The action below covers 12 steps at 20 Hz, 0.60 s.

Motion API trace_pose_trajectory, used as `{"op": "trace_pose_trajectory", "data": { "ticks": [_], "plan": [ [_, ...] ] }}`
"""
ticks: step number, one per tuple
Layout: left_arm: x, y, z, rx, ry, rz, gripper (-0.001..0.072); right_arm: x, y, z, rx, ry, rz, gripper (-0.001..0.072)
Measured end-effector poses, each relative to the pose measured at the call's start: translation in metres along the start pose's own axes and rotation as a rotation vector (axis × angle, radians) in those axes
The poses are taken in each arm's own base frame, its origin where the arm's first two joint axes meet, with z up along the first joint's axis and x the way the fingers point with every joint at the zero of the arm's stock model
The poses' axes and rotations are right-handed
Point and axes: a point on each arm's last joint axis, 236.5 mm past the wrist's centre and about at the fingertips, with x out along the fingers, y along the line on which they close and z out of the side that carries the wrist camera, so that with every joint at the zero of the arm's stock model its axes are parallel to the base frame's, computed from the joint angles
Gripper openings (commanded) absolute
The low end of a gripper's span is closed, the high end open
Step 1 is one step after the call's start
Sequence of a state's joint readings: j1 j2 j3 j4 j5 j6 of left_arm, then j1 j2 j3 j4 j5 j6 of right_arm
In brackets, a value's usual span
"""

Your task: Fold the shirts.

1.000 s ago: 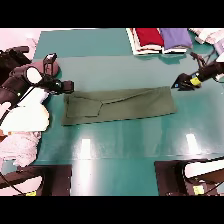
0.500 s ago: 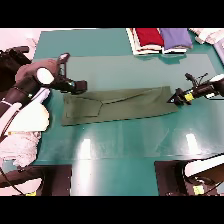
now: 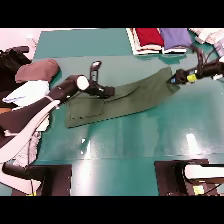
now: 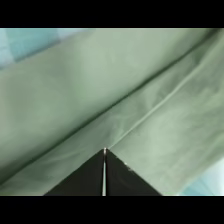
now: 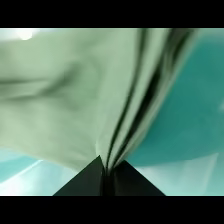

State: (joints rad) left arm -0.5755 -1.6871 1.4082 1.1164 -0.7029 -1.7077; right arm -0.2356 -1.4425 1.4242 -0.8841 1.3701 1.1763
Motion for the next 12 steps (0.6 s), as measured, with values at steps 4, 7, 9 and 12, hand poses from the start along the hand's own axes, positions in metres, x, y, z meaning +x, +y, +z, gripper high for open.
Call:
{"op": "trace_pose_trajectory", "data": {
  "ticks": [4, 7, 9, 12],
  "plan": [
    [0.036, -0.017, -0.010, 0.032, 0.062, -0.017, 0.0025, -0.022, 0.083, 0.021, -0.149, -0.043, 0.039, 0.0015],
    [0.048, -0.019, -0.015, 0.043, 0.086, -0.017, 0.0025, -0.030, 0.137, 0.027, -0.244, -0.063, 0.077, 0.0016],
    [0.051, -0.019, -0.017, 0.050, 0.097, -0.015, 0.0025, -0.032, 0.166, 0.027, -0.291, -0.072, 0.101, 0.0015],
    [0.048, -0.015, -0.018, 0.046, 0.115, -0.008, 0.0026, -0.032, 0.201, 0.024, -0.342, -0.082, 0.135, 0.0016]
  ]
}}
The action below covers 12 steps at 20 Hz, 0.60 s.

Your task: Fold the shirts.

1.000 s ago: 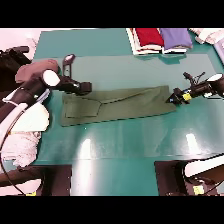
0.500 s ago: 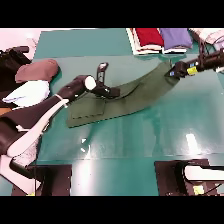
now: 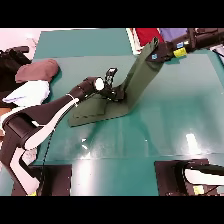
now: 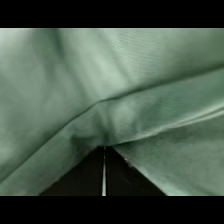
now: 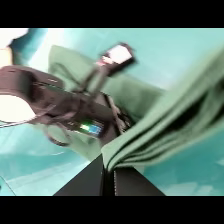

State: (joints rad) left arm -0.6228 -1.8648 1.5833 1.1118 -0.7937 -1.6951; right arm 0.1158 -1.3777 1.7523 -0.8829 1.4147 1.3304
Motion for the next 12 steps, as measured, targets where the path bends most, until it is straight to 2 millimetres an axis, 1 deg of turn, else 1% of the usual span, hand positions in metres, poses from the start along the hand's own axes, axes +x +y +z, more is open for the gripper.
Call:
{"op": "trace_pose_trajectory", "data": {
  "ticks": [2, 4, 6, 7, 8, 9, 10, 11, 12],
  "plan": [
    [-0.019, 0.009, 0.015, -0.002, -0.030, 0.012, 0.0025, 0.005, 0.020, 0.004, -0.025, -0.008, 0.024, 0.0016],
    [-0.055, 0.022, 0.035, 0.006, -0.078, 0.039, 0.0026, 0.014, 0.040, 0.005, -0.053, -0.009, 0.051, 0.0016],
    [-0.111, 0.044, 0.064, 0.025, -0.170, 0.098, 0.0026, 0.031, 0.064, 0.002, -0.076, 0.008, 0.097, 0.0016],
    [-0.146, 0.057, 0.078, 0.031, -0.221, 0.135, 0.0026, 0.043, 0.078, 0.001, -0.083, 0.017, 0.133, 0.0017],
    [-0.181, 0.069, 0.089, 0.033, -0.274, 0.171, 0.0026, 0.058, 0.096, -0.001, -0.086, 0.026, 0.184, 0.0016],
    [-0.221, 0.082, 0.099, 0.033, -0.337, 0.210, 0.0026, 0.075, 0.114, -0.003, -0.093, 0.034, 0.236, 0.0030],
    [-0.261, 0.094, 0.105, 0.030, -0.396, 0.253, 0.0025, 0.096, 0.135, -0.005, -0.103, 0.035, 0.290, 0.0201],
    [-0.296, 0.103, 0.108, 0.025, -0.451, 0.288, 0.0026, 0.117, 0.155, -0.007, -0.110, 0.030, 0.342, 0.0348],
    [-0.328, 0.109, 0.109, 0.021, -0.503, 0.317, 0.0026, 0.140, 0.176, -0.010, -0.123, 0.029, 0.384, 0.0348]
  ]
}}
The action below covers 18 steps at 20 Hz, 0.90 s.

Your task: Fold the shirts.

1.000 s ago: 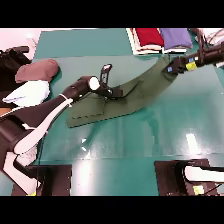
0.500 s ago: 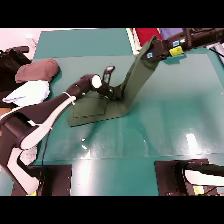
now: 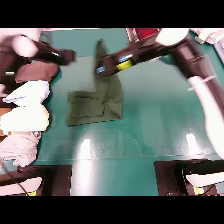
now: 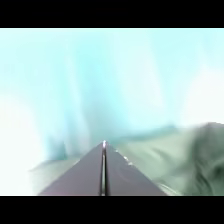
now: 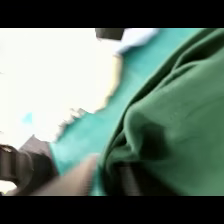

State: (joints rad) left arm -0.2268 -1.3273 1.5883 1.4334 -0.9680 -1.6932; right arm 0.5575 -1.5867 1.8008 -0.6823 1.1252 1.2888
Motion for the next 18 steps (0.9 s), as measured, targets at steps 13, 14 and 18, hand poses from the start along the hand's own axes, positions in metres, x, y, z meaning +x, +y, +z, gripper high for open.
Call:
{"op": "trace_pose_trajectory", "data": {
  "ticks": [13, 14, 18],
  "plan": [
    [-0.096, 0.023, 0.024, 0.036, -0.123, 0.067, 0.0025, -0.024, -0.166, -0.098, 0.256, 0.222, -0.290, 0.0628],
    [-0.094, 0.017, 0.024, 0.048, -0.123, 0.054, 0.0025, -0.037, -0.187, -0.116, 0.326, 0.227, -0.326, 0.0653],
    [-0.077, -0.012, 0.016, 0.092, -0.095, -0.001, 0.0026, -0.054, -0.238, -0.182, 0.602, 0.199, -0.364, 0.0610]
  ]
}}
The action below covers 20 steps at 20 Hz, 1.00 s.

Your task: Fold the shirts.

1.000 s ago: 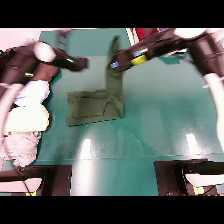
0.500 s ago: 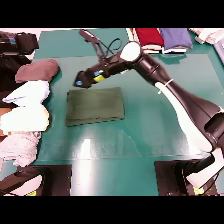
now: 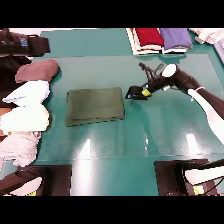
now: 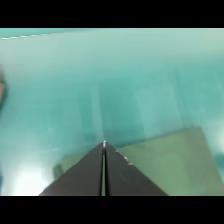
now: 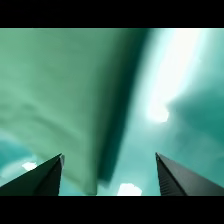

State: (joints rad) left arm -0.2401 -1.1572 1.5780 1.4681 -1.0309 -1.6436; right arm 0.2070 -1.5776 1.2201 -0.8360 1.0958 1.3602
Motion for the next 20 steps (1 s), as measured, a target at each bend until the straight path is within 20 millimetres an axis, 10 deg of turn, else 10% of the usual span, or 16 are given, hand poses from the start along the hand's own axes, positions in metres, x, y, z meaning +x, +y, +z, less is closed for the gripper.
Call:
{"op": "trace_pose_trajectory", "data": {
  "ticks": [5, 9, 12, 16, 20],
  "plan": [
    [0.024, -0.032, -0.016, 0.042, 0.054, -0.056, 0.0025, 0.051, 0.013, -0.006, 0.115, 0.018, 0.144, 0.0590],
    [0.032, -0.043, -0.022, 0.055, 0.071, -0.076, 0.0025, 0.089, 0.045, 0.012, 0.041, 0.009, 0.178, 0.0084],
    [0.033, -0.049, -0.024, 0.051, 0.077, -0.094, 0.0024, 0.101, 0.072, 0.036, -0.024, -0.038, 0.203, 0.0016],
    [0.032, -0.075, -0.028, 0.074, 0.079, -0.144, 0.0025, 0.062, 0.079, 0.082, -0.114, -0.160, 0.175, 0.0016],
    [0.028, -0.112, -0.036, 0.120, 0.084, -0.209, 0.0025, -0.042, 0.017, 0.125, -0.149, -0.308, -0.016, 0.0016]
  ]
}}
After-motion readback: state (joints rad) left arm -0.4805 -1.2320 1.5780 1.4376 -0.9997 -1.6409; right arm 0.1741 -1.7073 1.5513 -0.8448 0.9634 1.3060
